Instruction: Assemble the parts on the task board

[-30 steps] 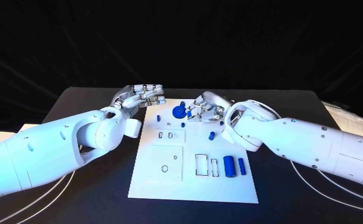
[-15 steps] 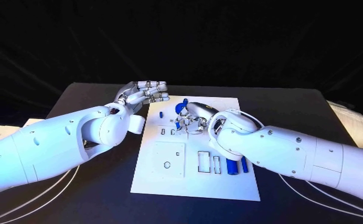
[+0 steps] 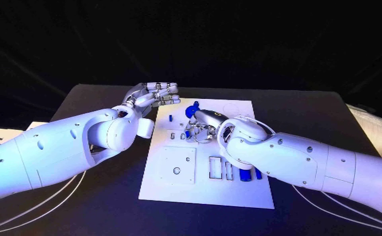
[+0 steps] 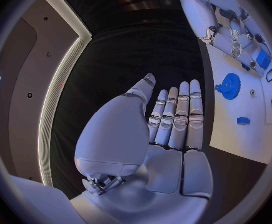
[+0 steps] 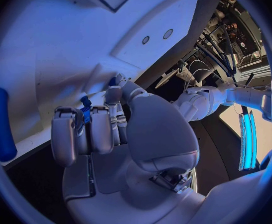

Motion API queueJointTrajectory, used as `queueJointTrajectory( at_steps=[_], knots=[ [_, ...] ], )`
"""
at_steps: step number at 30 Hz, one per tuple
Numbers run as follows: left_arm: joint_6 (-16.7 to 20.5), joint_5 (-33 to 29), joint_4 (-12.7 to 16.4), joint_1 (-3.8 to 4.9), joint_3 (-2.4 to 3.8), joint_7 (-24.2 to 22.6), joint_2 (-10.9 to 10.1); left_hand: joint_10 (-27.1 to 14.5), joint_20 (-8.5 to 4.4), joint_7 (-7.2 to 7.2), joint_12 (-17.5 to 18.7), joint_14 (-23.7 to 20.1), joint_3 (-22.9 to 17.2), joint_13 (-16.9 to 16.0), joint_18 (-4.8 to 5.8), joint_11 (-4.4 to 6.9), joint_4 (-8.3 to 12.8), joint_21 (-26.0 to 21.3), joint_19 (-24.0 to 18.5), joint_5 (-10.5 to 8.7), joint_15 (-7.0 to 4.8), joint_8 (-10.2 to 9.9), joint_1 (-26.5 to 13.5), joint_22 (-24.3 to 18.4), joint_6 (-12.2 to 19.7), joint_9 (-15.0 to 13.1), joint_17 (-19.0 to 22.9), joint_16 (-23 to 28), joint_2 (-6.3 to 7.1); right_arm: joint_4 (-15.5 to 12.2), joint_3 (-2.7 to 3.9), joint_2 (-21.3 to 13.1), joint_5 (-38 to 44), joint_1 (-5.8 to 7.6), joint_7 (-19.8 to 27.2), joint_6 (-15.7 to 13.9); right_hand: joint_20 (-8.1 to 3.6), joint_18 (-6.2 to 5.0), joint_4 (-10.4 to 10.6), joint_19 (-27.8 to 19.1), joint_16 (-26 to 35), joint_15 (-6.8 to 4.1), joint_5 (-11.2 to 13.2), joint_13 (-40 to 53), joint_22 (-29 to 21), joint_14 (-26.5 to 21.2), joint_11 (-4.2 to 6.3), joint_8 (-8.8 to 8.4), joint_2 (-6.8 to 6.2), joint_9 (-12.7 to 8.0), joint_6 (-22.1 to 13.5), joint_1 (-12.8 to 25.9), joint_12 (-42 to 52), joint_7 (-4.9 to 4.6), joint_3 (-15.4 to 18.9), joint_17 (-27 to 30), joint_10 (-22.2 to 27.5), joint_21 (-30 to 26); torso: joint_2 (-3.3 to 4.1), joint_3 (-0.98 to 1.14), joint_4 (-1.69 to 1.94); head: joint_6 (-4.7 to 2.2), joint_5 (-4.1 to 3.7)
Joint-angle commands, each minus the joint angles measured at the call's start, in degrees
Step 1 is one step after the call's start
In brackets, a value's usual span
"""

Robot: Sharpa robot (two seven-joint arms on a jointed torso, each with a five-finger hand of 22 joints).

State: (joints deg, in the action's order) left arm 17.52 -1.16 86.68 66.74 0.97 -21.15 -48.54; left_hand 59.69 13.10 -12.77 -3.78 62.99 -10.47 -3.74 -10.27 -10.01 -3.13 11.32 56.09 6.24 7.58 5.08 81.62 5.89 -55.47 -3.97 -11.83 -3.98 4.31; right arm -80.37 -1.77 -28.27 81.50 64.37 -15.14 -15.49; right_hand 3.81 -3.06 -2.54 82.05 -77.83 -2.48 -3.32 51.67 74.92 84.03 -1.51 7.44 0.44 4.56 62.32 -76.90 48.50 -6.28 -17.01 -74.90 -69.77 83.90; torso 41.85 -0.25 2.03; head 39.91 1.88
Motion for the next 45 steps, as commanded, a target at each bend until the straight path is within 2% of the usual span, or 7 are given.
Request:
queueJointTrajectory(
  at_steps=[1,4,10,19,32,40,45],
  knots=[
    [-0.18,-0.23,0.21,0.03,0.03,-0.64,0.05,-0.28,0.18,-0.2,-0.24,-0.48,0.04,-0.01,0.2,-0.07,0.32,-0.4,-0.32,-0.26,-0.01,-0.25,-0.35,-0.08,0.12,-0.06,0.09,0.19,-0.14,0.07,-0.1,-0.1,2.11,-0.13,-1.16,2.19,-0.01,-0.03,0.12,-0.34,0.25,-0.05,-0.23,0.0,1.94,3.0,-0.01,0.39,0.11,0.68,0.62,0.83,-0.35,-0.09,-0.21,0.01,0.57,-0.24,-0.01,0.01,-0.01,0.13,0.11],
    [-0.2,-0.23,0.21,0.03,0.03,-0.62,0.04,-0.28,0.18,-0.2,-0.24,-0.48,0.04,-0.01,0.2,-0.07,0.32,-0.4,-0.32,-0.26,-0.01,-0.25,-0.35,-0.08,0.12,-0.06,0.09,0.19,-0.14,0.21,-0.13,-0.04,2.37,-0.15,-1.38,2.71,0.01,-0.06,0.19,-0.44,0.38,-0.03,-0.27,-0.11,1.79,2.97,-0.04,0.35,-0.13,0.66,0.55,1.21,-0.49,-0.12,-0.16,0.15,0.67,-0.33,-0.02,0.03,-0.06,0.12,0.13],
    [-0.35,-0.23,0.25,0.03,0.03,-0.55,0.07,-0.28,0.18,-0.2,-0.24,-0.48,0.04,-0.01,0.2,-0.07,0.32,-0.4,-0.32,-0.26,-0.01,-0.25,-0.35,-0.08,0.12,-0.06,0.09,0.19,-0.14,0.36,-0.17,0.06,3.55,-0.2,-2.11,3.01,0.09,-0.15,0.27,-0.7,0.61,0.06,-2.0,-0.58,1.4,2.91,-0.16,0.07,-1.58,0.55,0.07,2.46,-1.16,-0.29,0.32,0.32,1.24,-0.58,0.01,0.06,0.01,0.19,0.1],
    [-0.33,-0.23,0.25,0.03,0.03,-0.54,0.01,-0.28,0.18,-0.2,-0.24,-0.48,0.04,-0.01,0.2,-0.07,0.32,-0.4,-0.32,-0.26,-0.01,-0.25,-0.35,-0.08,0.12,-0.06,0.09,0.19,-0.14,0.45,-0.19,-0.11,4.82,-0.24,-1.98,3.41,0.25,-0.4,-0.08,-1.46,1.38,0.29,-2.54,-2.22,0.26,2.68,-0.47,-0.43,-3.07,0.33,-0.83,2.92,-3.22,-0.68,0.65,1.06,2.84,-1.23,0.04,0.02,-0.02,0.41,0.34],
    [-0.44,-0.23,0.21,0.03,0.03,-0.49,0.02,-0.27,0.25,-0.2,-0.29,-0.47,-0.02,-0.01,0.12,-0.06,0.49,-0.44,-0.27,-0.27,-0.02,-0.23,-0.3,-0.13,0.09,-0.07,0.15,0.17,-0.23,0.61,-0.27,0.18,4.86,-0.27,-1.38,3.02,0.55,-0.51,0.14,-1.81,1.51,0.62,-4.44,-3.35,-0.24,2.65,-0.86,-0.99,-4.35,0.08,-1.88,4.01,-4.54,-1.11,1.37,1.03,3.91,-1.61,0.03,0.03,-0.05,0.71,0.17],
    [-0.54,-0.23,0.15,0.03,0.03,-0.41,0.09,-0.27,0.25,-0.2,-0.29,-0.47,-0.02,-0.01,0.12,-0.06,0.49,-0.44,-0.27,-0.27,-0.02,-0.23,-0.3,-0.13,0.09,-0.07,0.15,0.17,-0.23,0.51,-0.3,0.14,4.52,-0.28,-0.63,1.08,0.91,-0.73,1.2,-2.48,2.05,1.0,-5.19,-4.87,-1.27,2.53,-1.29,-1.71,-5.86,-0.25,-3.31,6.06,-6.12,-1.49,3.49,1.51,5.16,-2.26,0.02,0.01,-0.05,0.71,0.02],
    [-0.62,-0.23,0.07,0.03,0.03,-0.27,0.13,-0.28,0.27,-0.22,-0.3,-0.45,-0.02,-0.01,0.04,-0.07,0.56,-0.37,-0.04,-0.28,-0.04,-0.23,-0.35,-0.12,0.09,-0.08,0.19,0.15,-0.27,-0.18,-0.31,-0.16,3.92,-0.41,0.53,-3.71,1.07,-0.81,2.08,-2.71,2.41,1.15,-5.38,-5.19,-1.64,2.42,-1.46,-1.98,-6.66,-0.35,-4.01,7.28,-6.29,-1.56,5.45,1.8,5.62,-2.52,0.01,0.04,-0.02,0.7,-0.03]
  ],
)
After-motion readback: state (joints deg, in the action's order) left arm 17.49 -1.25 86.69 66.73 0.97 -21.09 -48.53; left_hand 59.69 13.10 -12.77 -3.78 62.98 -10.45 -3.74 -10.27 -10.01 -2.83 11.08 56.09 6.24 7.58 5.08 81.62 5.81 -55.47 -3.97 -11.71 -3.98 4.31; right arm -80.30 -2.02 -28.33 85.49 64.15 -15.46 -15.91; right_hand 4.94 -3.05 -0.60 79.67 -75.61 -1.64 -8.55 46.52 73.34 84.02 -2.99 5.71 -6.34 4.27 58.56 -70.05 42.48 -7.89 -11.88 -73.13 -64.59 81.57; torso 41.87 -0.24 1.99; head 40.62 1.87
